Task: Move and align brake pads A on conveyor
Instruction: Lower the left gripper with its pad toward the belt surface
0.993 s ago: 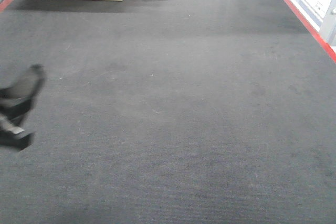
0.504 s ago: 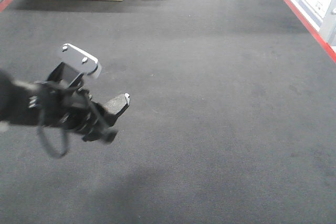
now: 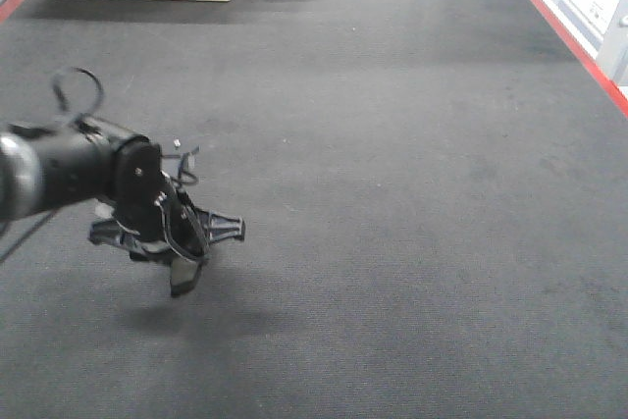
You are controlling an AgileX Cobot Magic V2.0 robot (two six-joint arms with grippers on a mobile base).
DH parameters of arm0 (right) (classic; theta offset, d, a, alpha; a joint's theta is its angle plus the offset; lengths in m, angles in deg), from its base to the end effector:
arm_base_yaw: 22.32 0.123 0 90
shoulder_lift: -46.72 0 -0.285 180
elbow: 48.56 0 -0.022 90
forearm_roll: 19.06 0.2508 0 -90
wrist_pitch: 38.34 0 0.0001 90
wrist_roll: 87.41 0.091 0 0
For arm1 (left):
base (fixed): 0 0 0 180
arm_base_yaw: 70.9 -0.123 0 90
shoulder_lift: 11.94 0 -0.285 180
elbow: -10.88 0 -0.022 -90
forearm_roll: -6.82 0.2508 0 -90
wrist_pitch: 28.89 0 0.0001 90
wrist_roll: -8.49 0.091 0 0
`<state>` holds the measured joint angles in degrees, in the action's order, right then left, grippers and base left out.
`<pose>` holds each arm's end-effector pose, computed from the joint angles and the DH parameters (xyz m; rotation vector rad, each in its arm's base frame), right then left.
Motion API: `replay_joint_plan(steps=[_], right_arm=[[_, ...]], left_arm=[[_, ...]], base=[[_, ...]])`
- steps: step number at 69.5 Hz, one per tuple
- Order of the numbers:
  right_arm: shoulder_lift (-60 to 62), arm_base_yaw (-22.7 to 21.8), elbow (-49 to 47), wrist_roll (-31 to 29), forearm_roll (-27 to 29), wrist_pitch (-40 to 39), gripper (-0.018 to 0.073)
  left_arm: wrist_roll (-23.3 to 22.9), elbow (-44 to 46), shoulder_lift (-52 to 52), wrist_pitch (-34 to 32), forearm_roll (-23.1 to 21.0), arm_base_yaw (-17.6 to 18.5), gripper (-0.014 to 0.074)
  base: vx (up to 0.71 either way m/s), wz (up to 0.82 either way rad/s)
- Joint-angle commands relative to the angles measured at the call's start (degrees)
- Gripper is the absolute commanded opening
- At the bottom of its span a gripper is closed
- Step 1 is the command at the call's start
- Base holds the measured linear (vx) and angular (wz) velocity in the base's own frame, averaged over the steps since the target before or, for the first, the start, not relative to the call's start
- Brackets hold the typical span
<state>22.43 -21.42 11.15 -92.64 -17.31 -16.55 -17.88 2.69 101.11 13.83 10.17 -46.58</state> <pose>0.0749 0.0022 0.2635 -0.0805 1.8445 -0.0225 0.3319 -0.1460 0.1866 0.0023 2.8671 -0.1137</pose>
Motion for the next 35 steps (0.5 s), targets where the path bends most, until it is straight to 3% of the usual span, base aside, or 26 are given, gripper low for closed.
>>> replay_joint_plan(steps=[1, 23, 35], right_arm=[[-0.31, -0.26, -1.75, -0.48, -0.09, -5.61, 0.0059], [-0.31, -0.26, -1.75, -0.48, -0.09, -5.61, 0.0059], [-0.31, -0.26, -1.75, -0.48, -0.09, -5.61, 0.0059]], left_arm=[[-1.3, 1.76, -1.3, -1.13, 0.09, 0.3, 0.0102], [-1.3, 1.76, -0.05, -0.43, -1.35, 0.3, 0.0136], [-1.25, 1.76, -0.05, 0.0, -2.12, 0.3, 0.0223]], base=[[0.0, 0.0], [0.0, 0.0], [0.0, 0.0]])
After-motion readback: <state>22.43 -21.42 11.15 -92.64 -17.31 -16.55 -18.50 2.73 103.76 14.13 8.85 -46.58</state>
